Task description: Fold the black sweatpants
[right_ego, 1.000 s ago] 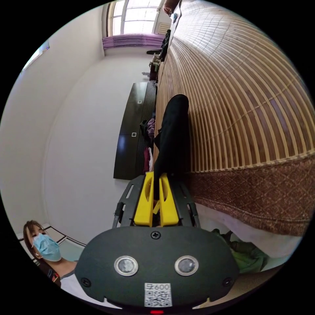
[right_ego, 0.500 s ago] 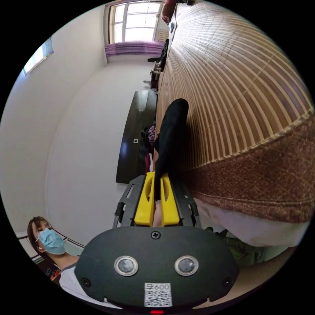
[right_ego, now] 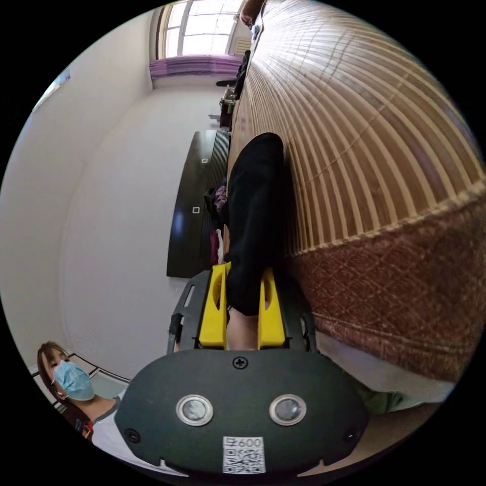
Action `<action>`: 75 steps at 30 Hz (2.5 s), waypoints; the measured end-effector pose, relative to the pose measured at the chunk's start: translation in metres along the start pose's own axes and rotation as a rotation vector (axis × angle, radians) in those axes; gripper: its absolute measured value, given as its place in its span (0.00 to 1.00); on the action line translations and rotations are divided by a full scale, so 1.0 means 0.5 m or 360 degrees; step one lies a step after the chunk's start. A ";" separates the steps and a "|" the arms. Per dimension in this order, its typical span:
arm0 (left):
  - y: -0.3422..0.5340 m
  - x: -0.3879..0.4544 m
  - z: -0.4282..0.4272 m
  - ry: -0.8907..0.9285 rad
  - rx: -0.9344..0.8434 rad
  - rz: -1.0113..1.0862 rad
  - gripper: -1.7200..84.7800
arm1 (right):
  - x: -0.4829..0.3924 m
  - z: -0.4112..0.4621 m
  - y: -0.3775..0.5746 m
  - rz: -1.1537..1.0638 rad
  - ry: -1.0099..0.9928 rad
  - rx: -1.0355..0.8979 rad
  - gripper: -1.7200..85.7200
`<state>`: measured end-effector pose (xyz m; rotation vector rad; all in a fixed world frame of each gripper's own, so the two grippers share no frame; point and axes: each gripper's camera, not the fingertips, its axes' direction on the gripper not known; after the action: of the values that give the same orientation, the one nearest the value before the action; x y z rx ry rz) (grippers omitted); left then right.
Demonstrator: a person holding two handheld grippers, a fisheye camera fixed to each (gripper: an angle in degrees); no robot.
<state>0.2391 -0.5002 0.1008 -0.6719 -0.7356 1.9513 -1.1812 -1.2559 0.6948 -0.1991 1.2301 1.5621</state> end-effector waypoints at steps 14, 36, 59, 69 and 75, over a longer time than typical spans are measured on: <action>0.208 0.182 -0.024 -0.0074 -0.0005 -0.0086 0.02 | -0.026 0.057 0.181 0.0165 -0.0177 -0.0060 0.01; 0.433 0.502 -0.023 0.0060 0.0024 -0.0278 0.02 | -0.348 0.293 0.440 0.0016 -0.0350 -0.0062 0.01; -0.464 0.273 -0.042 -0.0371 0.1038 -0.0016 0.03 | -1.222 -0.483 0.417 -0.0778 0.0123 0.0721 0.01; -1.013 0.797 -0.002 -0.0326 0.1011 0.0146 0.04 | -1.049 -0.654 0.359 -0.0511 0.0902 0.0845 0.01; -1.123 1.304 0.040 -0.0446 0.0780 0.0522 0.04 | -0.627 -0.504 0.291 0.0297 0.1242 0.0592 0.01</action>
<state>0.2583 0.3000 0.4165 -0.2277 -0.2906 2.4405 -1.2853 -1.6284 0.8776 -0.4899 2.1741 1.4116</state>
